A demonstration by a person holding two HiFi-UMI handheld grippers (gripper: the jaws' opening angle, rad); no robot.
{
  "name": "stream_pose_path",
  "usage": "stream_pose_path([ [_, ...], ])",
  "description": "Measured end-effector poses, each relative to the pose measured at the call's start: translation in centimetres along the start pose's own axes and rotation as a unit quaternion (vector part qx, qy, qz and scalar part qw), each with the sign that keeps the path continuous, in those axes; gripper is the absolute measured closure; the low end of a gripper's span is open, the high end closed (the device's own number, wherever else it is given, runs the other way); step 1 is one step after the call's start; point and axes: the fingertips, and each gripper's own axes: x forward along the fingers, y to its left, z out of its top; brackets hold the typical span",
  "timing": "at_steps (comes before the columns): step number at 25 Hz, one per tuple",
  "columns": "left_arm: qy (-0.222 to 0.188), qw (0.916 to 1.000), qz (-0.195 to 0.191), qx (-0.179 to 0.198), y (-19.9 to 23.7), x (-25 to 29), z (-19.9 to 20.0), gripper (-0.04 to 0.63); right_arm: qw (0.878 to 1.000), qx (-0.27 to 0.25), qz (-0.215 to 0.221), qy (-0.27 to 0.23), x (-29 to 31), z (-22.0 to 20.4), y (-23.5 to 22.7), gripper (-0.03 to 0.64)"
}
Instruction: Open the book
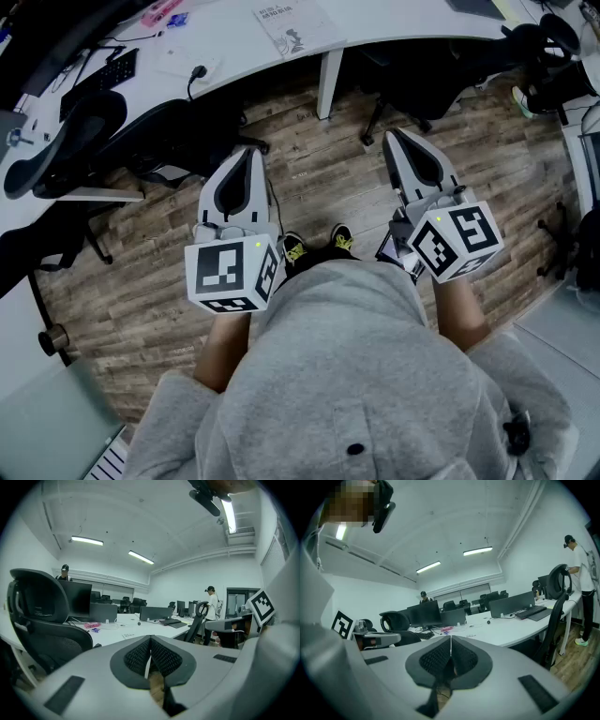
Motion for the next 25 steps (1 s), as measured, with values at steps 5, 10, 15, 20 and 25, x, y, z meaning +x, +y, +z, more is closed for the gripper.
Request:
stream_pose_path([
  [5, 0.002, 1.0000, -0.004, -0.001, 0.2, 0.0, -0.1, 0.584, 1.000, 0.003, -0.003, -0.001, 0.4, 0.0, 0.2, 0.591],
  [10, 0.002, 1.0000, -0.005, -0.002, 0.8, 0.0, 0.0, 0.584, 1.000, 0.011, -0.009, -0.007, 0.6, 0.0, 0.6, 0.591],
  [15, -0.002, 1.0000, -0.005, -0.006, 2.1, -0.3, 0.1, 0.584, 1.000, 0.005, -0.005, -0.009, 1.3, 0.1, 1.8, 0.591],
  [20, -0.003, 0.9999, -0.010, -0.009, 3.5, -0.6, 0.1, 0.584, 1.000, 0.003, -0.011, -0.009, 2.1, 0.0, 3.1, 0.591],
  [25, -0.005, 0.9999, -0.014, -0.008, 5.0, -1.4, 0.0, 0.584, 1.000, 0.005, -0.014, -0.004, 2.9, -0.5, 4.7, 0.591],
])
